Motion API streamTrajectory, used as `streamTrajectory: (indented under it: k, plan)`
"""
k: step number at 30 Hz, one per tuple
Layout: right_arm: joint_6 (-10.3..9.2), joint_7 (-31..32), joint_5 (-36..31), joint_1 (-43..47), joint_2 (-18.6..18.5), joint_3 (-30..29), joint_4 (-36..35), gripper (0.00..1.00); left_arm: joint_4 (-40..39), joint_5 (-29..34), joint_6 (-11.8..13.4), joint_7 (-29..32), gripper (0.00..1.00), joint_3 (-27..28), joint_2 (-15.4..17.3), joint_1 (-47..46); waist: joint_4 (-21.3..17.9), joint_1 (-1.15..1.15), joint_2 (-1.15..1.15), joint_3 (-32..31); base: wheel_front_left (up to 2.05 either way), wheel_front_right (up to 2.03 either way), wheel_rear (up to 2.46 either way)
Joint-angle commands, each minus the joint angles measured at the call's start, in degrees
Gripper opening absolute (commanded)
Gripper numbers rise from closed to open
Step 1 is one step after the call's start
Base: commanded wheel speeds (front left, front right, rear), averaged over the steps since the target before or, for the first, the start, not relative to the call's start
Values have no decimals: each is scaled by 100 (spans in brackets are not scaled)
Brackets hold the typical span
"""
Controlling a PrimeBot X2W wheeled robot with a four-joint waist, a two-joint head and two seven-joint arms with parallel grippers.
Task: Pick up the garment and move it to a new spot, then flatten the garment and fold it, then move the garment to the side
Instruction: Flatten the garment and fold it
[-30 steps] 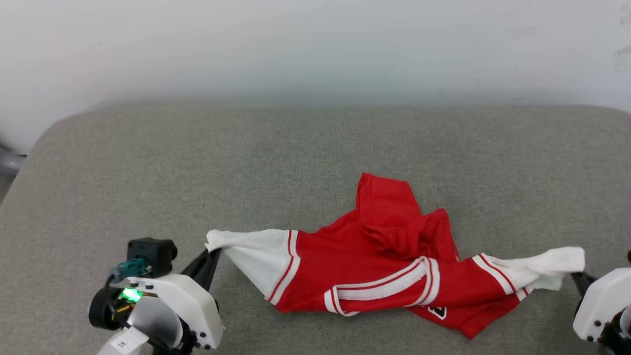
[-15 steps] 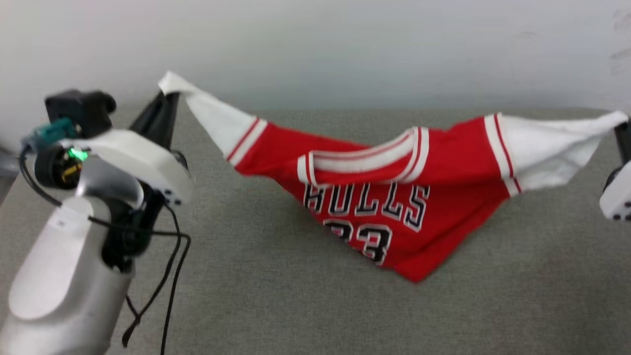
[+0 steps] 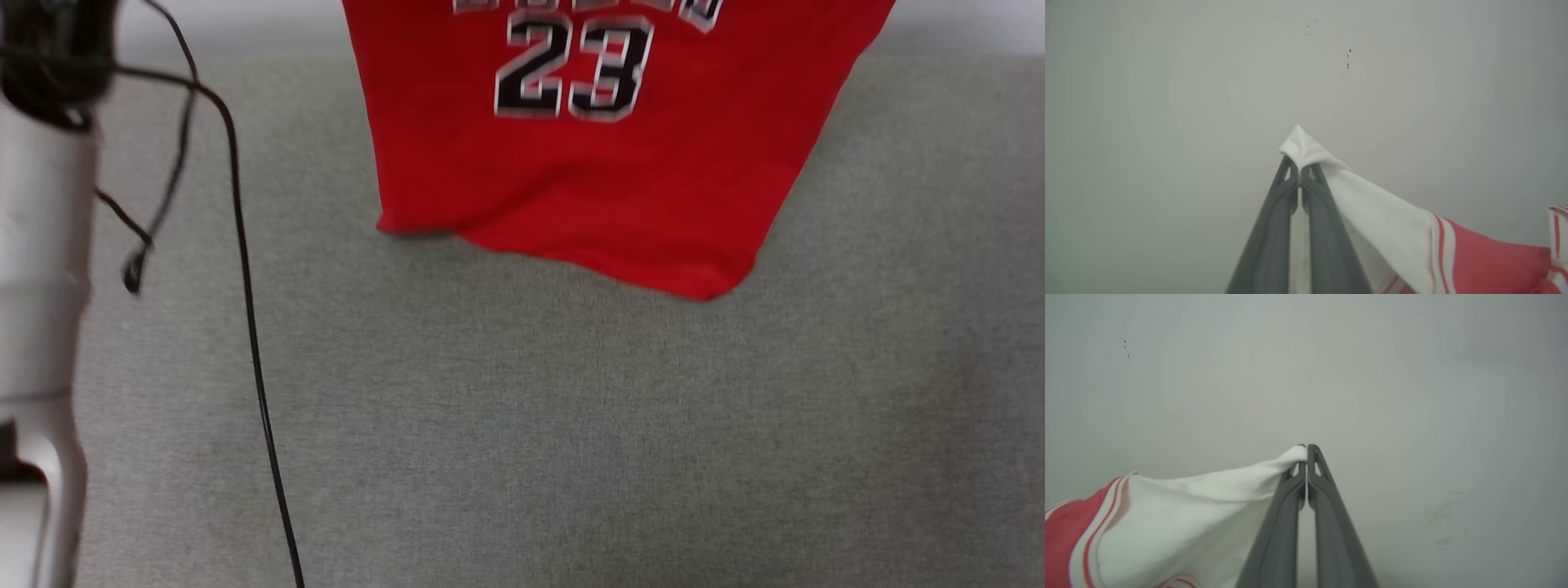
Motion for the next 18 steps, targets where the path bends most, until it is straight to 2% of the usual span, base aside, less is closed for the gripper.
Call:
streamTrajectory:
  k: [1,9,18]
  plan:
    - [-4,-122,-36,-317,-35,23,116,0,121,61,-50,-96,0,17,22,-265,-81,-1,0,395,0,0,0]
    - [-4,-642,-101,-1861,57,181,907,0,976,139,-302,-617,0,86,78,-1486,-245,-1,0,1052,0,0,0]
    - [-4,-998,21,-2228,109,532,1754,0,1816,-62,-509,-850,0,71,28,-1718,-249,-1,0,1528,0,0,0]
